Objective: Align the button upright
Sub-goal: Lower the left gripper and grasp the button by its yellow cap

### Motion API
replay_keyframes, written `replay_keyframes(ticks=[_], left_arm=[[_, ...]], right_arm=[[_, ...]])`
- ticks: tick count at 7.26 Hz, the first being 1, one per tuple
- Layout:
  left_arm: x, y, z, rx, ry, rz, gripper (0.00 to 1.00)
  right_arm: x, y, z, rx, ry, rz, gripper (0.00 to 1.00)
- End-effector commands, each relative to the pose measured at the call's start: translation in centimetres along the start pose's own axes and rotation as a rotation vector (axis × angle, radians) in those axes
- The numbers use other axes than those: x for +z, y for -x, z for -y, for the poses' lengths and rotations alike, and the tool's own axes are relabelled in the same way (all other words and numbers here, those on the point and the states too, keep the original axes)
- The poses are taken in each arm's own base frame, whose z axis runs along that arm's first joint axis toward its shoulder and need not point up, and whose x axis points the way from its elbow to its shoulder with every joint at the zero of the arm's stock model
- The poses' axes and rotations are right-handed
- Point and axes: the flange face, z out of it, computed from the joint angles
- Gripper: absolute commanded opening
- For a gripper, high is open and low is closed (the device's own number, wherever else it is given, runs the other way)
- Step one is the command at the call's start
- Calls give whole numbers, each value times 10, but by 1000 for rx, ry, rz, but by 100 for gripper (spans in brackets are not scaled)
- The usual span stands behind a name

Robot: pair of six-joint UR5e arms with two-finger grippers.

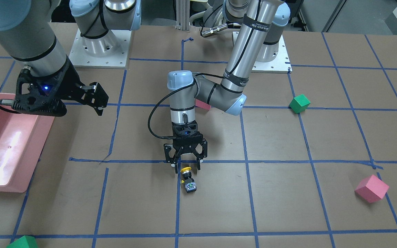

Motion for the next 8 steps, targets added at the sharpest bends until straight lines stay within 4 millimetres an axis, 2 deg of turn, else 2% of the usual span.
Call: replay_keyframes(ticks=[1,4,5,6,7,8], left_arm=[[5,-1,-2,1,0,1,76],[8,-2,-4,19,-5,-4,75],[8,-2,-4,39,-6,-3,55],[3,-2,1,56,-14,-9,43],[-3,-3,7,90,-18,-14,37],[-13,-9,27,130,-42,-23,37]], right_arm=[[0,-3,-1,-4,0,-37,100],[-1,-7,1,8,-5,-39,100],[-1,-8,1,10,-6,-37,100],[-2,-10,3,13,-15,-36,100],[-2,-10,3,13,-16,-33,100],[-2,-11,3,13,-11,-38,100]])
